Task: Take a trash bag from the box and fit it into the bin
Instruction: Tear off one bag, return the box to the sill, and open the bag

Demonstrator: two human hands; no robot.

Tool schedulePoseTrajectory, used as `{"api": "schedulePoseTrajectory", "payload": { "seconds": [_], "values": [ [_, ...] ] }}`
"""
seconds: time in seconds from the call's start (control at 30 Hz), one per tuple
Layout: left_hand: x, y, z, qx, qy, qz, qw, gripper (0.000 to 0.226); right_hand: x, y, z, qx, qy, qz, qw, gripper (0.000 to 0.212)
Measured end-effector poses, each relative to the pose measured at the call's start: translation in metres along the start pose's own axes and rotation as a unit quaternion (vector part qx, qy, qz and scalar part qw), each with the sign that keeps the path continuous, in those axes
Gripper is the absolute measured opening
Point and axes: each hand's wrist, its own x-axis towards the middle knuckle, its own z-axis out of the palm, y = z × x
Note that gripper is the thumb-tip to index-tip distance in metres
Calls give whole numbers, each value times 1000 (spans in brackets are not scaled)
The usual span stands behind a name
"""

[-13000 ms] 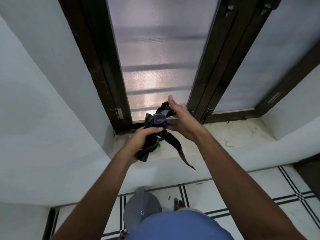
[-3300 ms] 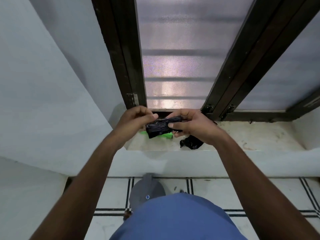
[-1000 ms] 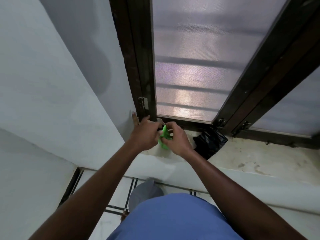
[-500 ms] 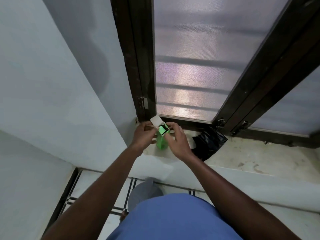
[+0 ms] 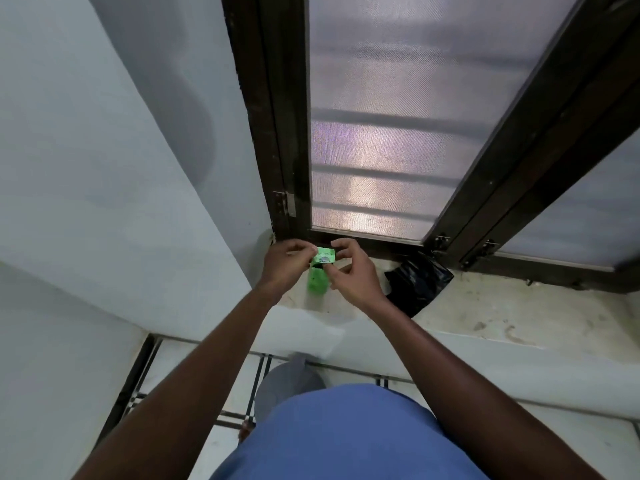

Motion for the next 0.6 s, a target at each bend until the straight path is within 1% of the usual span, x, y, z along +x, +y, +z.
{"api": "schedulePoseTrajectory", "payload": {
  "seconds": [0.07, 0.13, 0.23, 0.33, 0.4, 0.5, 0.57, 0.6],
  "values": [
    [-2, -2, -2, 62, -1, 40, 997, 16, 2, 0, 0, 20, -8, 10, 1000, 46],
    [-2, -4, -4, 73, -4, 49, 996, 21, 3, 0, -1, 26, -15, 12, 999, 51],
    [-1, -6, -7, 81, -3, 50, 995, 23, 4, 0, -5, -35, -36, -25, 998, 51],
    [-1, -7, -11, 85, 6, 50, 995, 19, 4, 9, -5, -105, -73, -72, 989, 59],
    [-3, -7, -13, 82, 12, 52, 995, 16, 2, 14, 0, -111, -87, -79, 987, 65],
    [-6, -8, -14, 106, 24, 64, 992, 16, 2, 13, 11, -100, -76, -80, 989, 65],
    [-8, -9, -17, 132, 31, 65, 989, 21, 5, 10, 15, -128, -58, -96, 985, 67],
    [-9, -9, -19, 154, 30, 62, 986, 24, 7, 7, 16, -163, -51, -107, 980, 69]
  ]
}}
